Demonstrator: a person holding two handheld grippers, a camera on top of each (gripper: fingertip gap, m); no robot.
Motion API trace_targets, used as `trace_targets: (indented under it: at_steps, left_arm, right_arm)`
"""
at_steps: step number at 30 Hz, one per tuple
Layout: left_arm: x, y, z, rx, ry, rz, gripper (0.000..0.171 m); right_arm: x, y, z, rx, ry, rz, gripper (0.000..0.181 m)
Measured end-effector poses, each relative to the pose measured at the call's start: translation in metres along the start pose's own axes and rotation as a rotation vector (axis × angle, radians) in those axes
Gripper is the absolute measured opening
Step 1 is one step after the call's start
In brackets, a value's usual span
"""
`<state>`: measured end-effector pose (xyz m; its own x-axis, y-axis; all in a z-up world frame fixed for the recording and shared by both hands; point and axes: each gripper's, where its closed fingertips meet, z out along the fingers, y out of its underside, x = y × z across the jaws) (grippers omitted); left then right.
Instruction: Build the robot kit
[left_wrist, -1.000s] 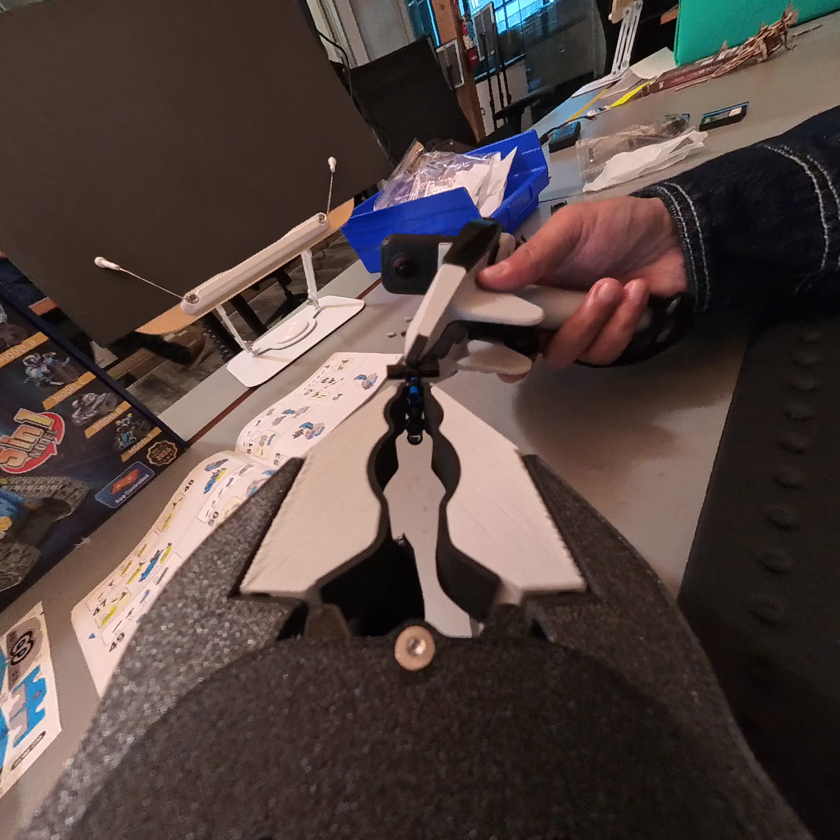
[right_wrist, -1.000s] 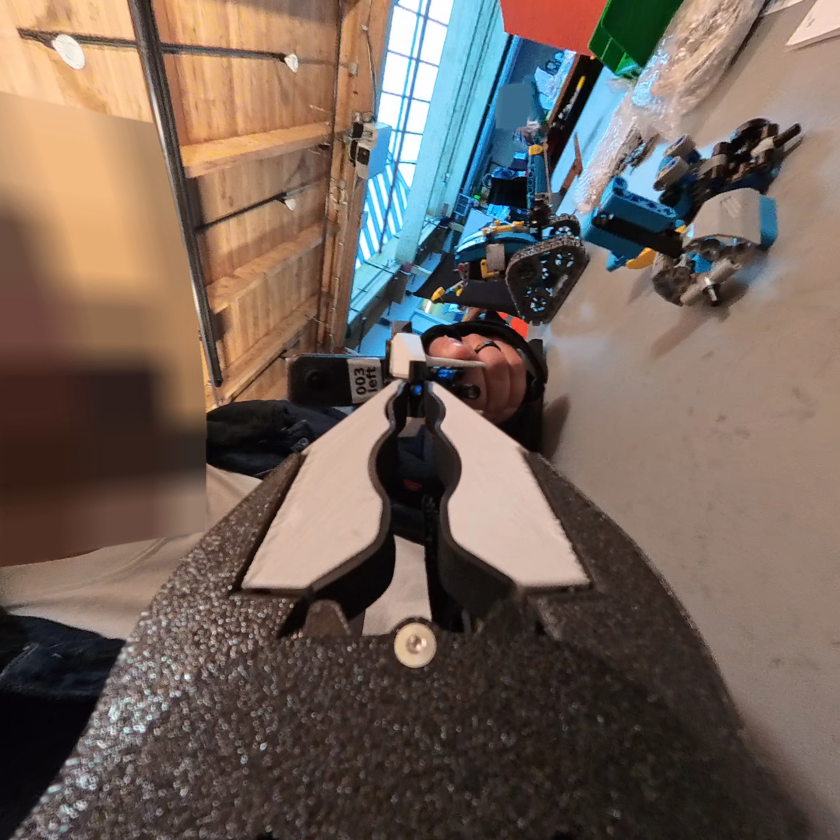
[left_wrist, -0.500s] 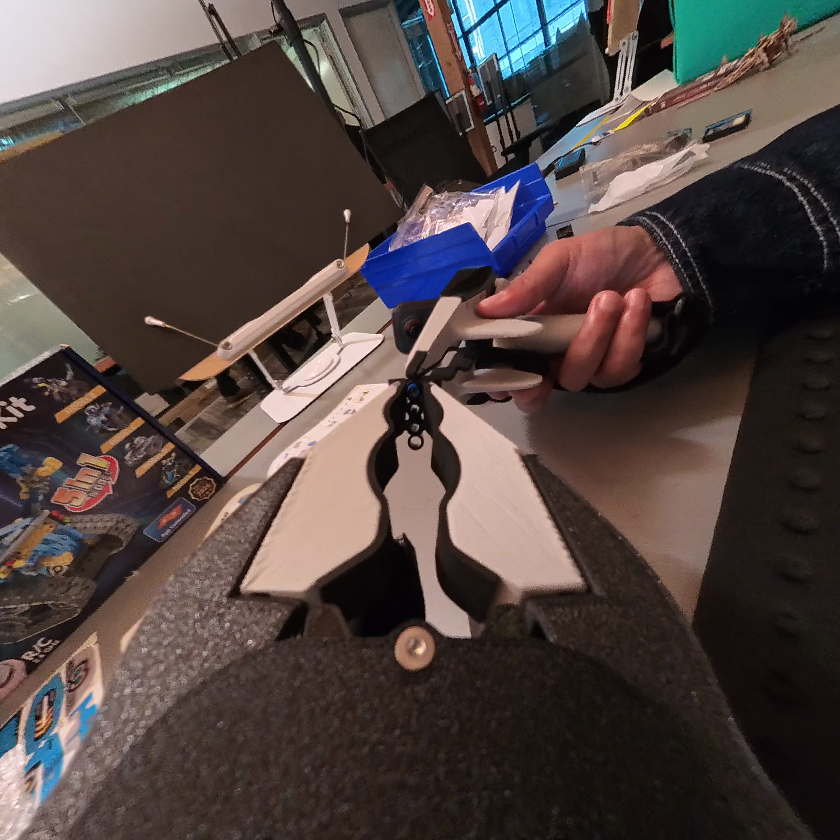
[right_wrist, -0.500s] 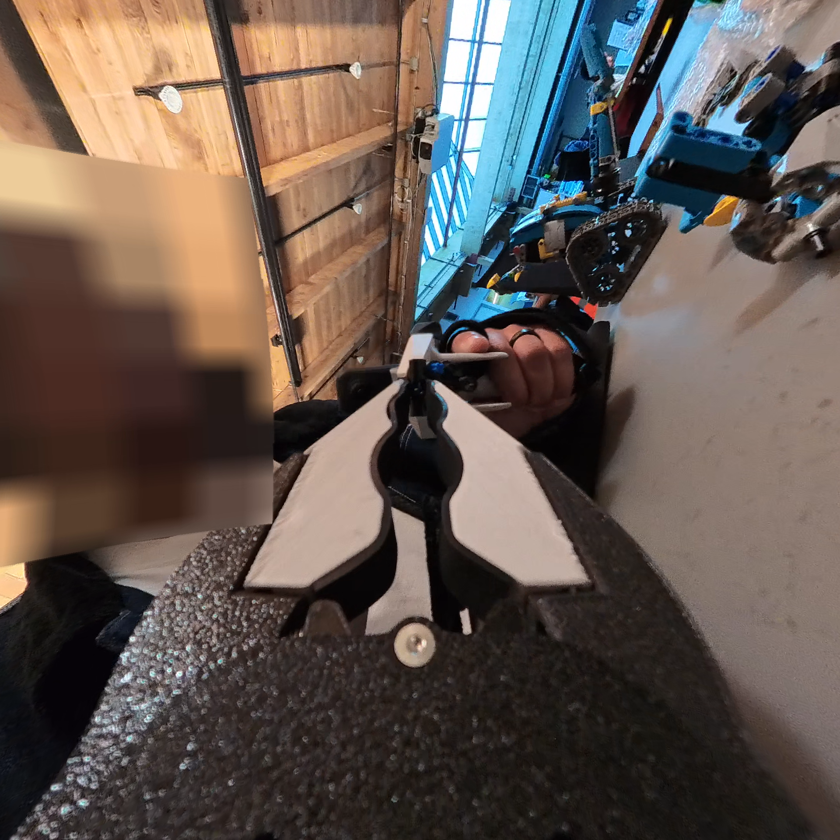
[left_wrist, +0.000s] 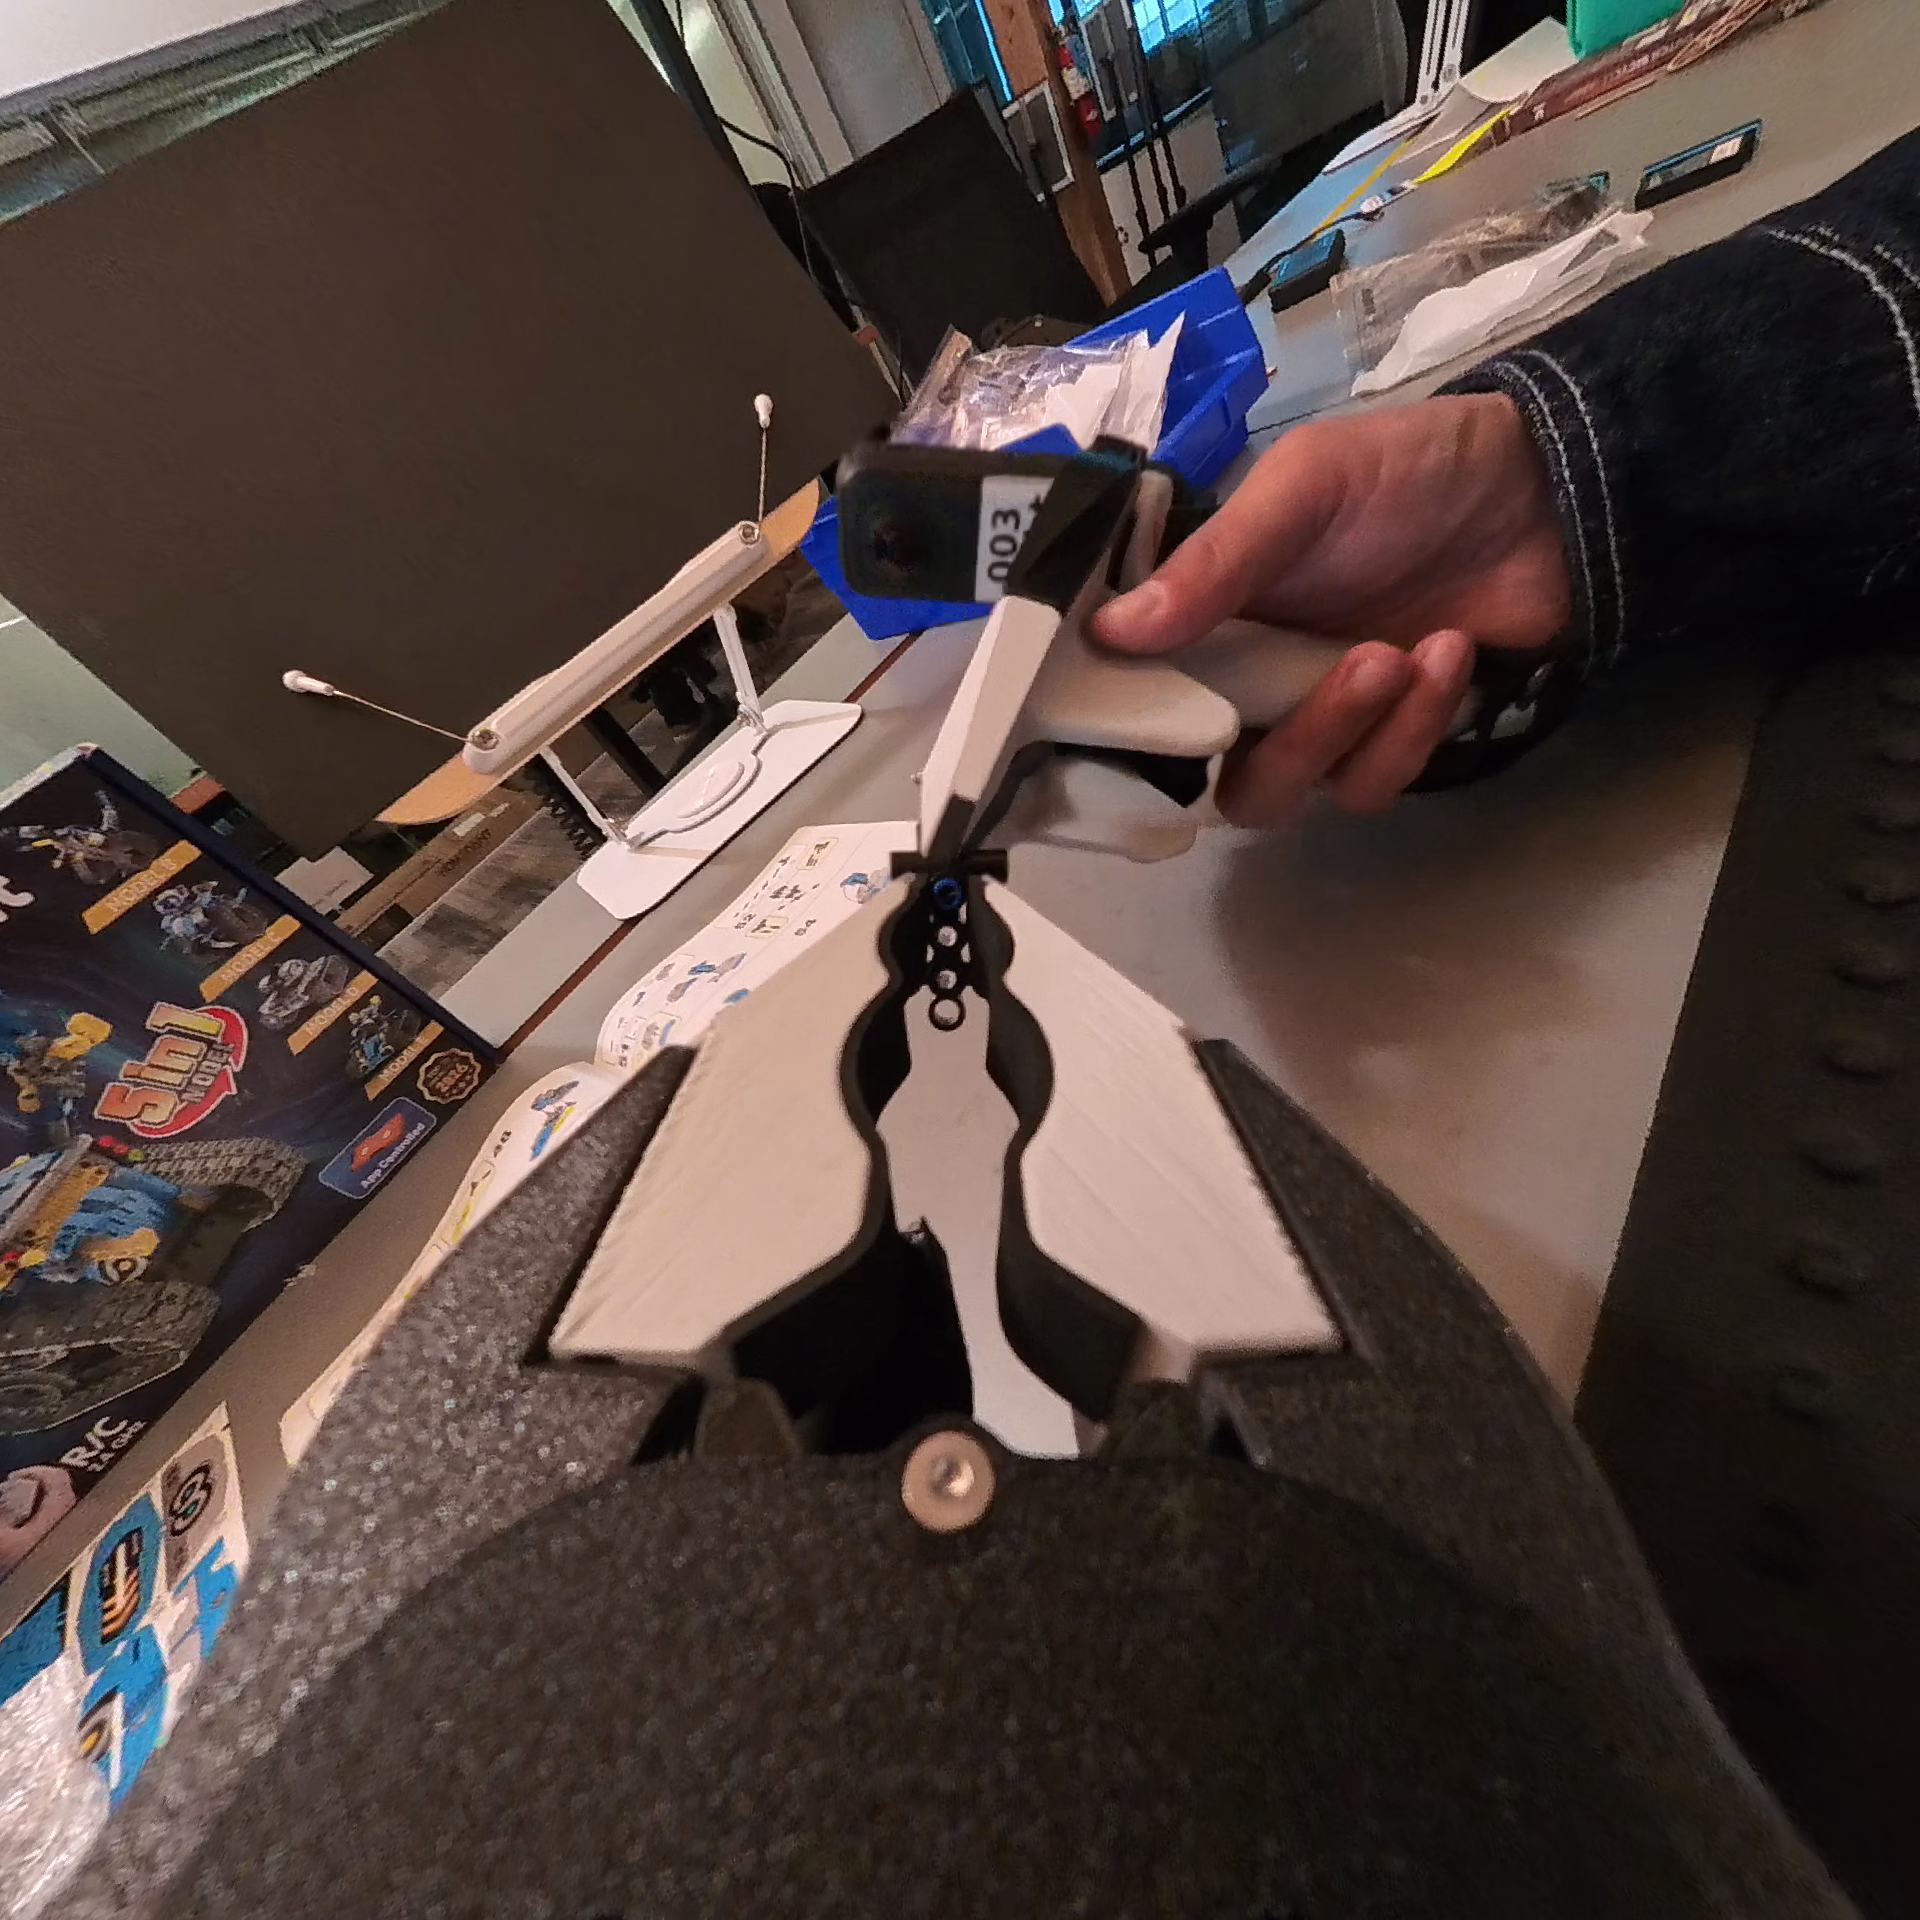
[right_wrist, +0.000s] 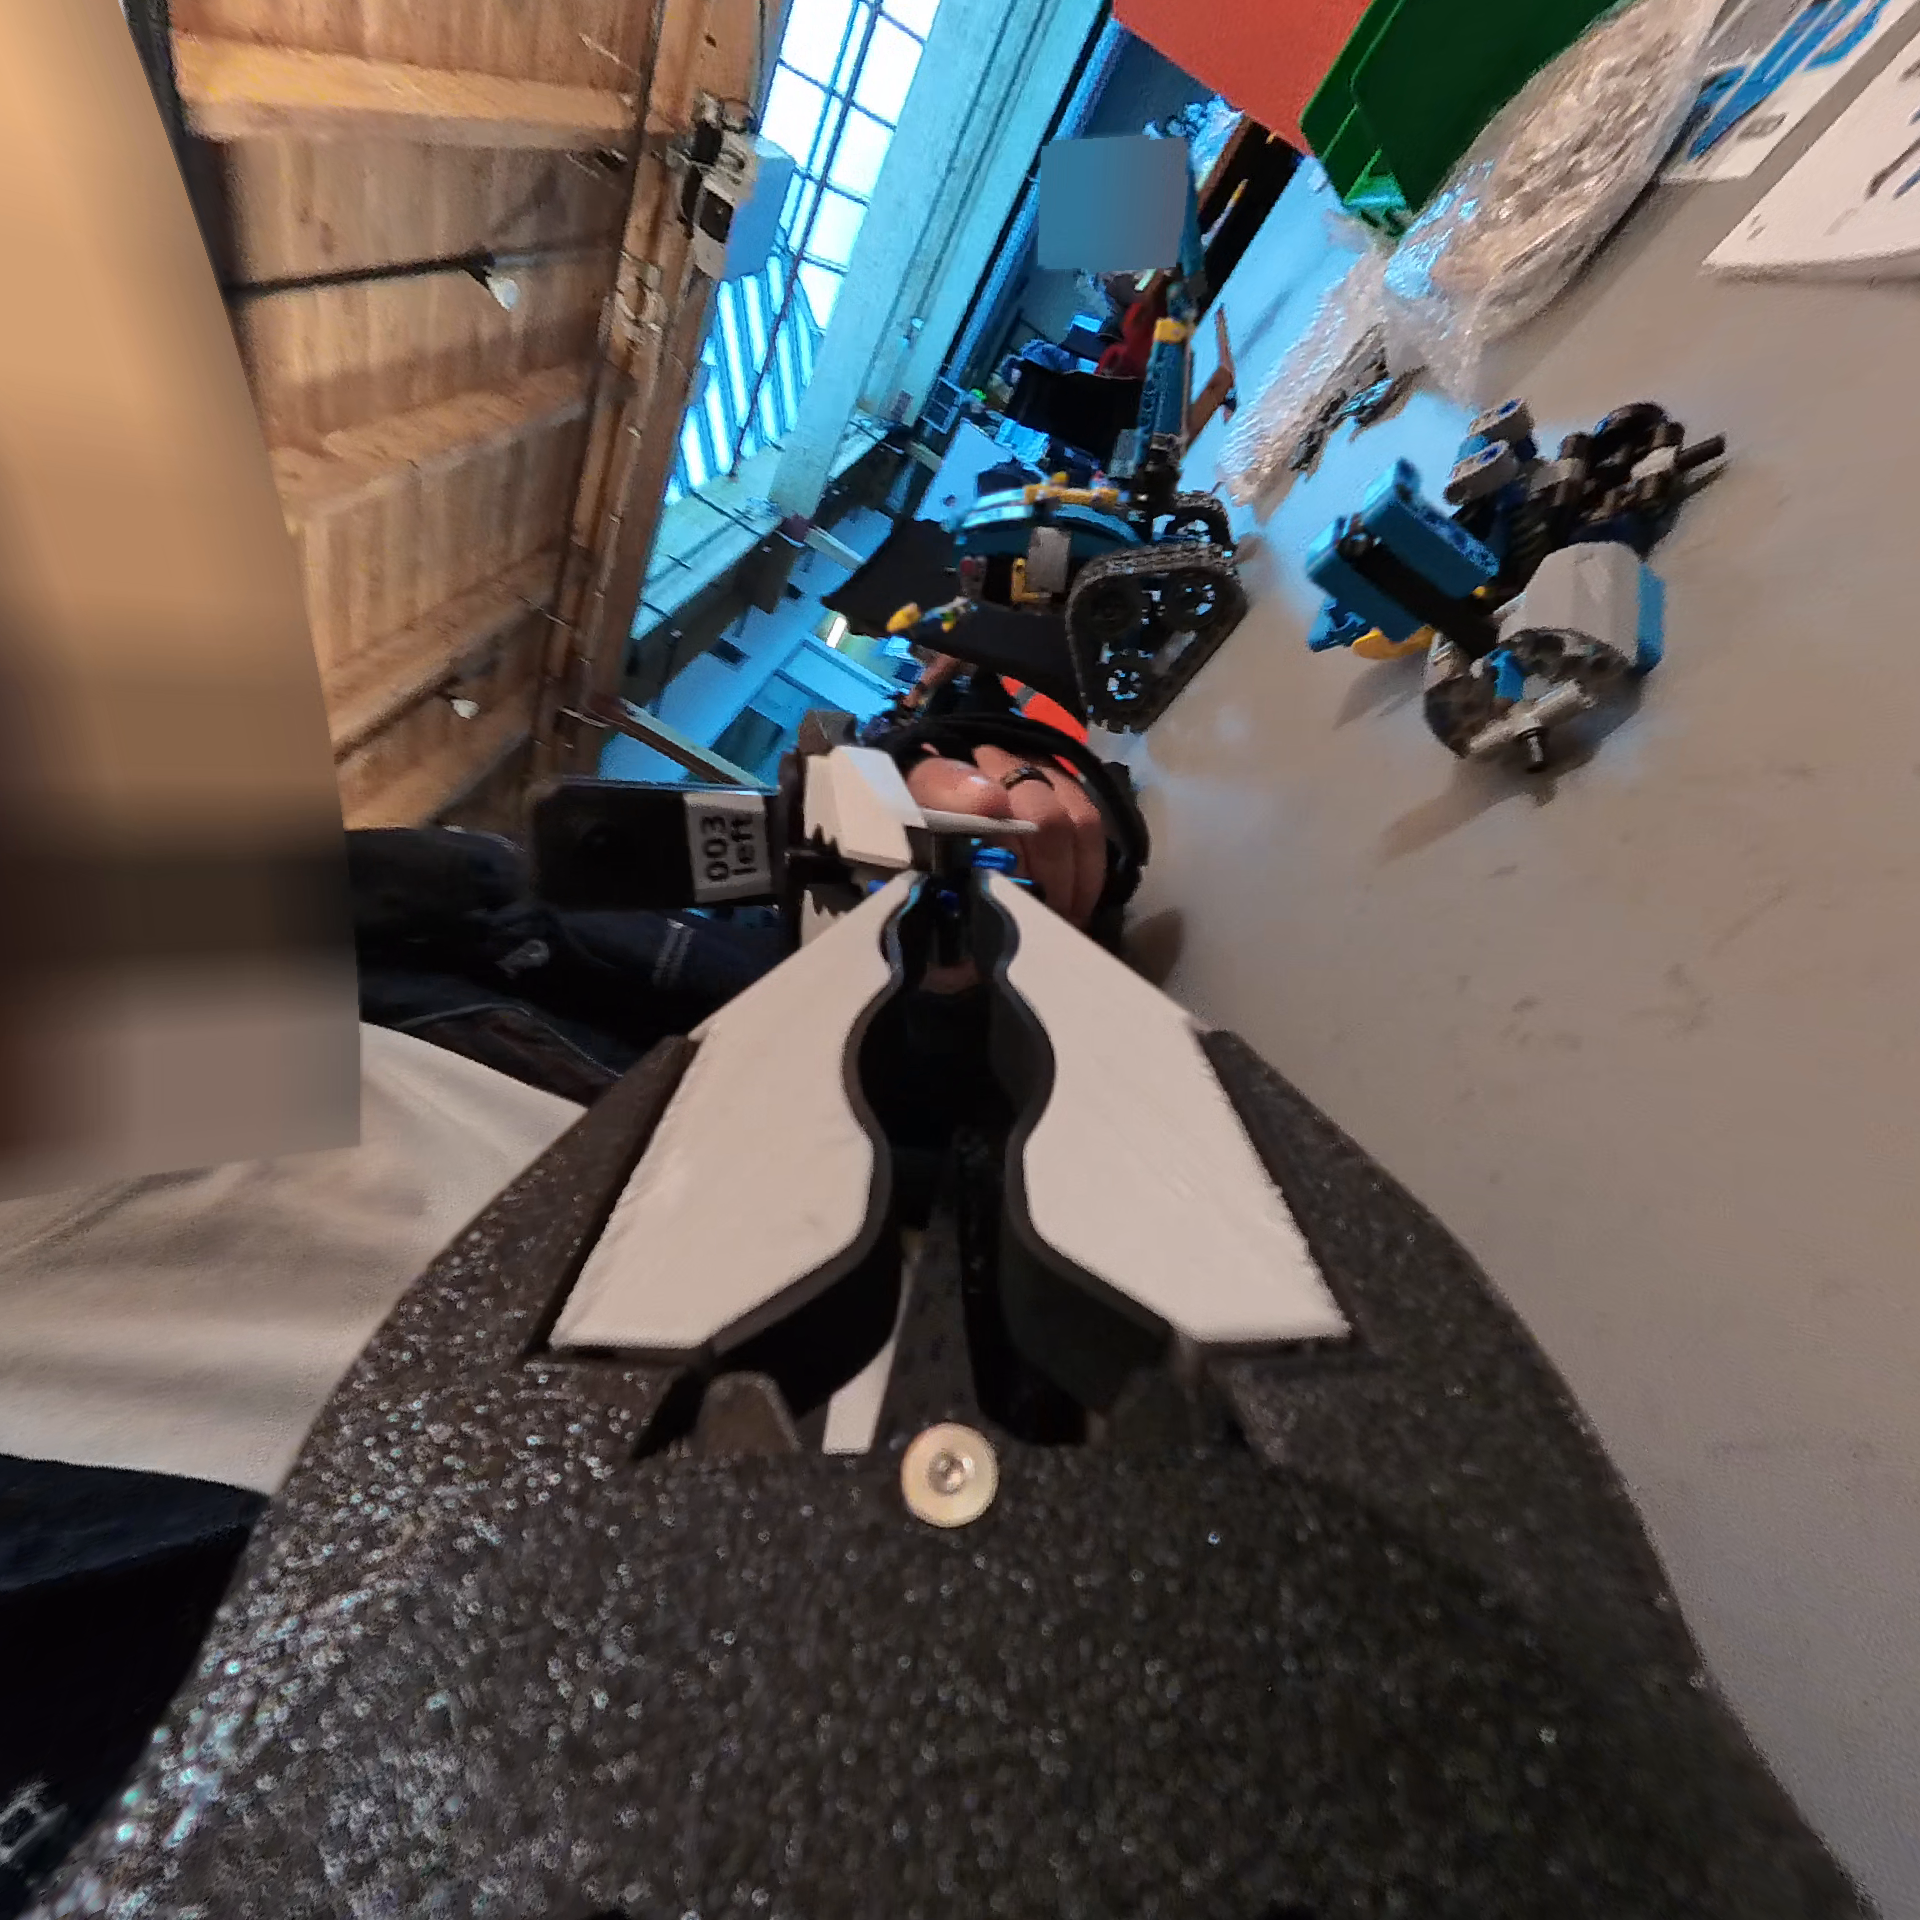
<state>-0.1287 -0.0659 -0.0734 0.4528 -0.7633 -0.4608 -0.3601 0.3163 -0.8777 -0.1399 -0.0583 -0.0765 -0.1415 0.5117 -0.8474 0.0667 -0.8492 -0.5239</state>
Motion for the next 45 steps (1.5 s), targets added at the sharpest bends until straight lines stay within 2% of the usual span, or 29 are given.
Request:
trace_targets:
  at_steps: [2,3,6,9,14,19,25,33,36,38,40,42,45]
  left_arm:
    - [-0.001,0.001,0.0,-0.006,-0.001,-0.006,0.006]
    - [-0.001,0.005,0.001,-0.021,0.002,-0.013,0.006]
    - [0.005,0.02,0.007,-0.098,0.039,-0.021,0.007]
    - [0.013,0.023,0.01,-0.123,0.051,0.043,0.006]
    - [0.018,0.03,0.013,-0.166,0.062,0.069,0.007]
    - [0.017,0.031,0.013,-0.169,0.06,0.062,0.007]
    - [0.021,0.033,0.013,-0.178,0.076,0.072,0.006]
    - [0.022,0.033,0.013,-0.174,0.087,0.055,0.006]
    - [0.021,0.032,0.012,-0.164,0.096,0.024,0.007]
    - [0.018,0.028,0.01,-0.141,0.103,-0.028,0.007]
    - [0.014,0.016,0.006,-0.068,0.143,-0.175,0.007]
    - [0.003,0.003,0.001,0.03,0.204,-0.432,0.007]
    - [-0.003,-0.016,-0.008,0.18,0.416,-0.855,0.006]
  right_arm:
    - [0.005,-0.001,-0.007,-0.031,0.09,-0.095,0.006]
    - [0.016,0.002,-0.016,-0.081,0.204,-0.19,0.006]
    - [0.061,0.032,-0.065,-0.463,0.646,-0.519,0.007]
    - [0.078,0.05,-0.109,-0.73,0.907,-0.641,0.007]
    - [0.077,0.069,-0.13,-0.864,0.959,-0.596,0.007]
    - [0.075,0.068,-0.138,-0.878,1.005,-0.598,0.016]
    - [0.065,0.068,-0.138,-0.916,1.013,-0.67,0.016]
    - [0.069,0.068,-0.133,-1.076,0.919,-0.778,0.014]
    - [0.073,0.071,-0.132,-1.128,0.891,-0.785,0.007]
    - [0.075,0.066,-0.132,-1.115,0.897,-0.799,0.007]
    - [0.07,0.054,-0.125,-1.038,0.899,-0.826,0.006]
    - [0.043,0.034,-0.093,-0.822,0.806,-0.912,0.006]
    - [-0.013,-0.002,-0.04,-0.429,0.634,-1.128,0.006]
